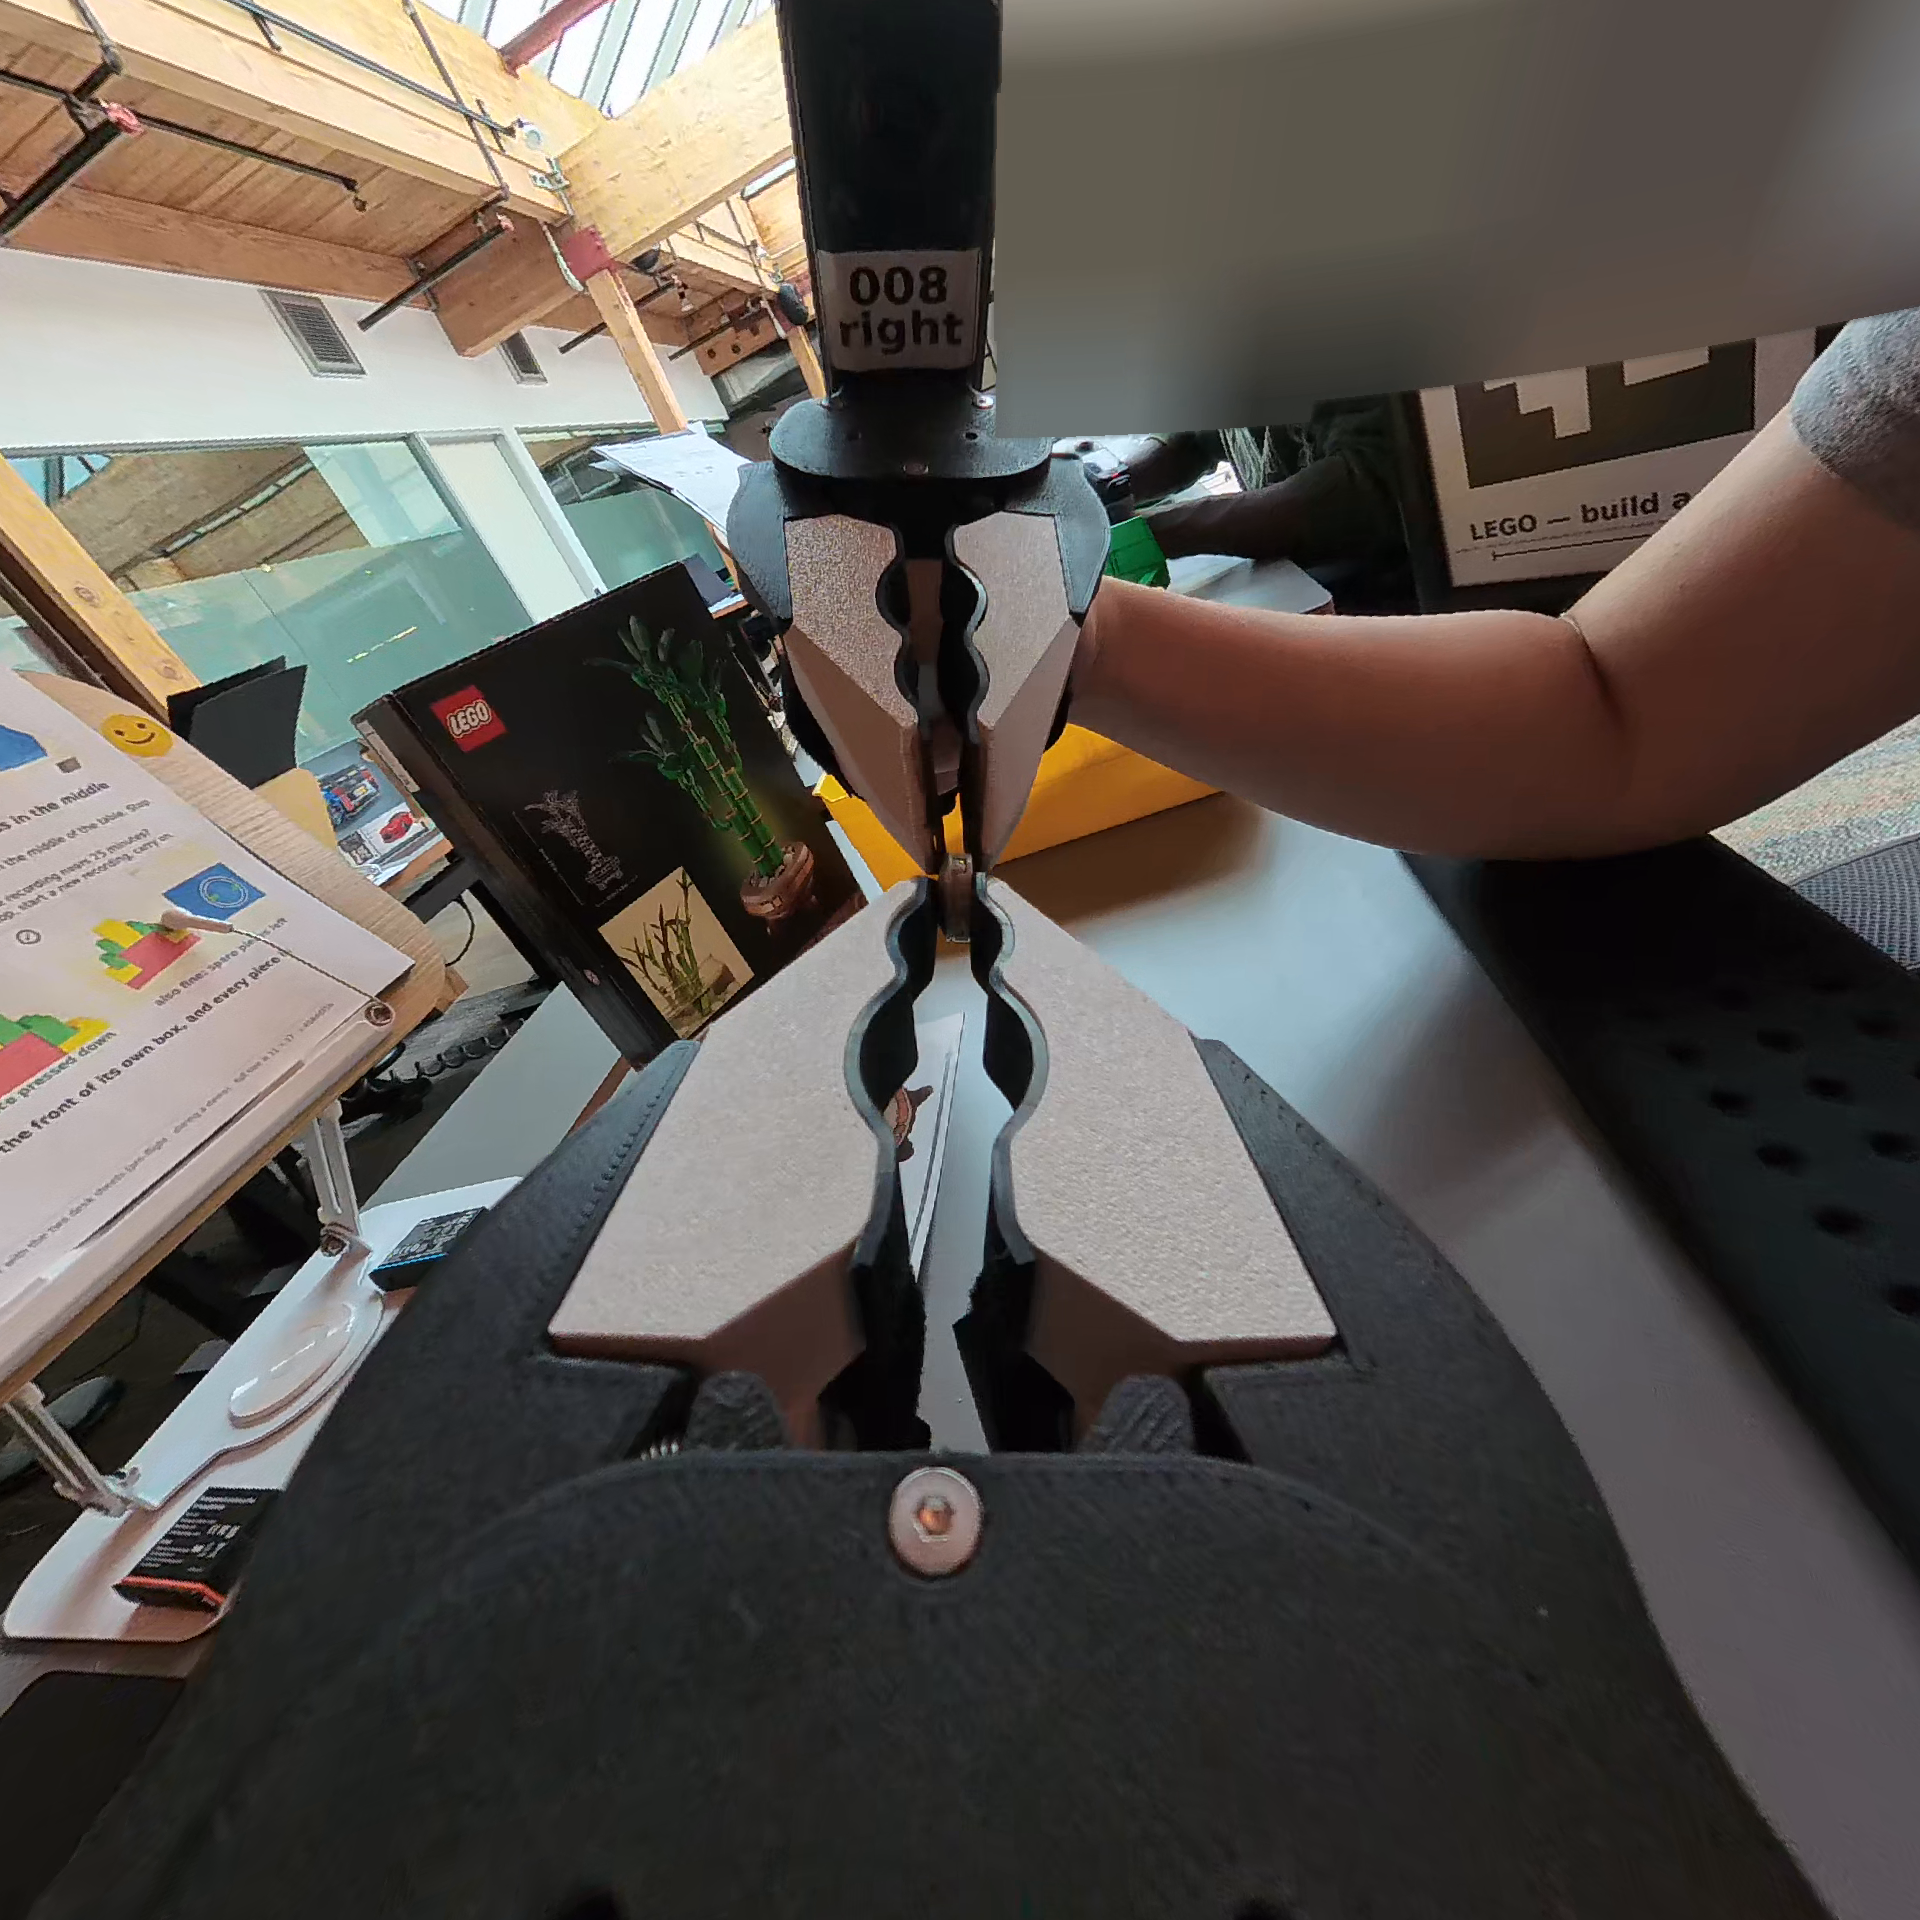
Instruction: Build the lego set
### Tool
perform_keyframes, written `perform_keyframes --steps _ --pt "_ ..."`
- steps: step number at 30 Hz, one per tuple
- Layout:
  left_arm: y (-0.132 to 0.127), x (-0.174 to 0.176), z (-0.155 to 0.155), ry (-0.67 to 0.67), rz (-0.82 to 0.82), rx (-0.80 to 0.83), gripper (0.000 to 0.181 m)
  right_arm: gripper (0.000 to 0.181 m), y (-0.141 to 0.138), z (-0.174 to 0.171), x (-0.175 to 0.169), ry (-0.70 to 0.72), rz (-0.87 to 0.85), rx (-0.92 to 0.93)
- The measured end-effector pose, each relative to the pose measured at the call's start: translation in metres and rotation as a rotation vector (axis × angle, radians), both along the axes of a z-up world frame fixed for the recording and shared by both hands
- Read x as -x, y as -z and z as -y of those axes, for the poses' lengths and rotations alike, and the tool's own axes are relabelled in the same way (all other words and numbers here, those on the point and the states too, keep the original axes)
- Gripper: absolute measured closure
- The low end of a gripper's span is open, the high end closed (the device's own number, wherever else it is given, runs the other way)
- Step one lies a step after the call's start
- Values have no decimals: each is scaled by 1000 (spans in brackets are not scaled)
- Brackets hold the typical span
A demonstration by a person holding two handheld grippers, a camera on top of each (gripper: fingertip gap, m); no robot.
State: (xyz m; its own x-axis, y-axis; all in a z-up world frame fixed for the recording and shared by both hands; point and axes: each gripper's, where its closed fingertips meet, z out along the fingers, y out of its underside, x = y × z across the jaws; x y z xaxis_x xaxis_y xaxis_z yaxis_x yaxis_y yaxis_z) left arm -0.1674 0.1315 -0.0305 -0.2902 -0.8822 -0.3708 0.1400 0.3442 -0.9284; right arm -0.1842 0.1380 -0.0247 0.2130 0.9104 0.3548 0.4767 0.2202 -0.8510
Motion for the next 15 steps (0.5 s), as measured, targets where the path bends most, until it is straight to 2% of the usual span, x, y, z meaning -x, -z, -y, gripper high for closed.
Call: perform_keyframes --steps 3,5,7,9,12,15 --pt "-1 -1 -2 -10 0 9 177 177 -1 -2 -1 12 -5 4" --pt "-2 -1 -5 -5 -6 85 177 177 -3 -6 -1 36 -32 37" --pt "-5 -1 -8 59 -54 320 178 176 -7 -11 -2 52 -68 30" --pt "-7 -2 -16 132 -126 597 178 149 -11 -15 -4 75 -82 -31" --pt "-9 -2 -33 187 -172 905 178 142 1 -24 -6 131 30 -134" --pt "-9 -1 -39 269 -213 1127 178 143 11 -39 -4 197 108 -210"
